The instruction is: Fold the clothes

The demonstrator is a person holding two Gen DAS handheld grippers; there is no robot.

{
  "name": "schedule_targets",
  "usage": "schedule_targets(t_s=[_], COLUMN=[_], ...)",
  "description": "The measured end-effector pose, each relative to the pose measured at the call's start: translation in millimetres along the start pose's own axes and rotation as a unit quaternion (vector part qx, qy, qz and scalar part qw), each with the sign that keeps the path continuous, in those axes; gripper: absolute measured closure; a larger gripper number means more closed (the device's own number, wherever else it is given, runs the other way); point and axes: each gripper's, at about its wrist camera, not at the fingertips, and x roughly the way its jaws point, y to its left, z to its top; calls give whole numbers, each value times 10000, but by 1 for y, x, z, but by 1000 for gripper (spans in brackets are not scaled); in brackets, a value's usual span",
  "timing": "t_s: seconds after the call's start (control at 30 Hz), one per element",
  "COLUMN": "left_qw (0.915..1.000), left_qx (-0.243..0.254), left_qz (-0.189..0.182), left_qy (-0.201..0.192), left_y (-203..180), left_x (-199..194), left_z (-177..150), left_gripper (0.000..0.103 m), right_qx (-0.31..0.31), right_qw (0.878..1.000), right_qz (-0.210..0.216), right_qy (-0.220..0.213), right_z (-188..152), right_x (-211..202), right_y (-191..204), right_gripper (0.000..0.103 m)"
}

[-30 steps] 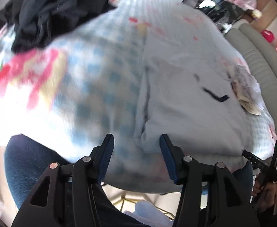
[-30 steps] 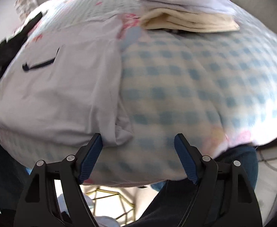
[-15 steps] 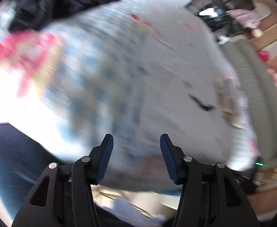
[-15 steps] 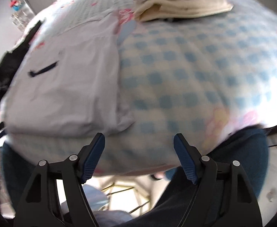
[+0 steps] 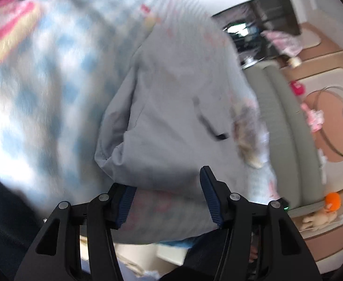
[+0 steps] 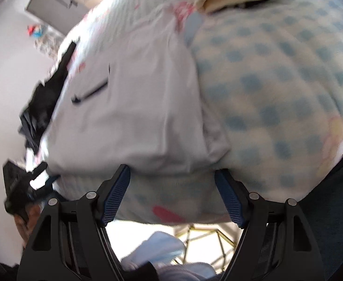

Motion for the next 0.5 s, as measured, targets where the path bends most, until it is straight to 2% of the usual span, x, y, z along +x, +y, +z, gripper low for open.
schedule_targets(t_s=[0.07, 0.13, 0.23, 0.3, 0.37, 0.47, 0.5], left_qw=[9999, 9997, 9993, 9993, 9987, 9994, 9991], left_qx=[-45, -96, -151, 25, 100, -270, -406], left_qz=[-34, -11, -179, -95, 93, 52, 66], left_qy=[85, 237, 283, 369, 495, 214, 79], left_y=[5, 9, 5, -1, 0, 13, 18], left_x=[4, 16, 26, 29, 31, 19, 14], left_z=[1, -2, -5, -3, 0, 7, 8], left_gripper=[44, 44, 43, 40, 40, 40, 40], right_qx=[153, 282, 369, 136, -283, -210, 16], right_qw=[9997, 9994, 9990, 9993, 9990, 9994, 9998], right_qz=[122, 200, 245, 246, 48, -23, -12], right_qy=[-178, -81, 89, 240, 347, 269, 214], right_z=[0, -2, -3, -4, -7, -4, -2], right_x=[-8, -3, 9, 13, 19, 19, 18], right_y=[-4, -9, -12, -7, 8, 5, -1], right_gripper=[26, 26, 26, 24, 23, 25, 27])
